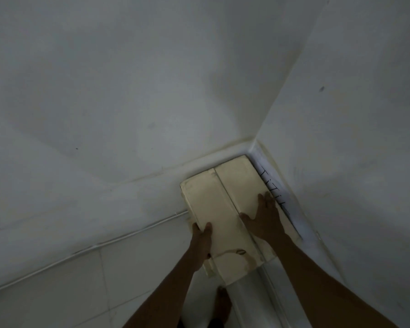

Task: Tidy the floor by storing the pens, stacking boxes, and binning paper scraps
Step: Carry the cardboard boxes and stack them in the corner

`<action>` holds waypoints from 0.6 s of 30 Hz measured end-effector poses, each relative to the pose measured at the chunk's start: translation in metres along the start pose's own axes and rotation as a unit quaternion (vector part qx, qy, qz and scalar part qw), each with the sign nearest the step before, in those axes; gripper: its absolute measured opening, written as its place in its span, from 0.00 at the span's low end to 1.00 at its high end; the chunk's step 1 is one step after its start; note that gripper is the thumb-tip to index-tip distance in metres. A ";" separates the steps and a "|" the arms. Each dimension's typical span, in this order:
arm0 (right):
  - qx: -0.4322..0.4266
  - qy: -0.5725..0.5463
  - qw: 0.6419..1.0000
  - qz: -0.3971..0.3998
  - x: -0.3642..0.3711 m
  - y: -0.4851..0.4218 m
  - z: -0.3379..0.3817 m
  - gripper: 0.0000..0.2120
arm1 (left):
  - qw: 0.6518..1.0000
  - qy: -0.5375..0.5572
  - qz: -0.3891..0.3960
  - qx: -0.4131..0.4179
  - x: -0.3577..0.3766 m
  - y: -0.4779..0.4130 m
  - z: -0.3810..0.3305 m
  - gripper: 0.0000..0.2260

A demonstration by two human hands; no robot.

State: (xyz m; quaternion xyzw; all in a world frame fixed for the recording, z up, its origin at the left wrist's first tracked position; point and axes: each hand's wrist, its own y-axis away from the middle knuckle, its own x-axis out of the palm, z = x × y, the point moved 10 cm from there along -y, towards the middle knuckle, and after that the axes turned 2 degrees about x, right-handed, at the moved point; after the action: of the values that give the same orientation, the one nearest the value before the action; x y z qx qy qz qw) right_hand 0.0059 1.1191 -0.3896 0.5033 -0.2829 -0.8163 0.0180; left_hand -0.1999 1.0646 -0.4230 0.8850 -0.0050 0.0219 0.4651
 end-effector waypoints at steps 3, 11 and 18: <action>-0.002 0.014 1.000 0.011 0.005 0.002 -0.001 0.45 | 0.997 -0.072 -0.013 0.016 -0.010 -0.009 -0.003 0.25; -0.033 0.024 0.999 0.022 0.008 0.019 0.028 0.43 | 0.996 -0.061 -0.051 0.036 -0.050 -0.017 -0.018 0.22; -0.112 0.052 0.992 0.037 0.012 0.035 0.085 0.41 | 0.984 -0.122 -0.089 0.099 -0.091 0.021 -0.034 0.22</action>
State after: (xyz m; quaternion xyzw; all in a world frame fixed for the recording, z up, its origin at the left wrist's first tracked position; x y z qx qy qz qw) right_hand -0.0801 1.1236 -0.3540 0.5288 -0.2069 -0.8145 0.1190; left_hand -0.2926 1.0799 -0.3902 0.9194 0.0192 -0.1271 0.3716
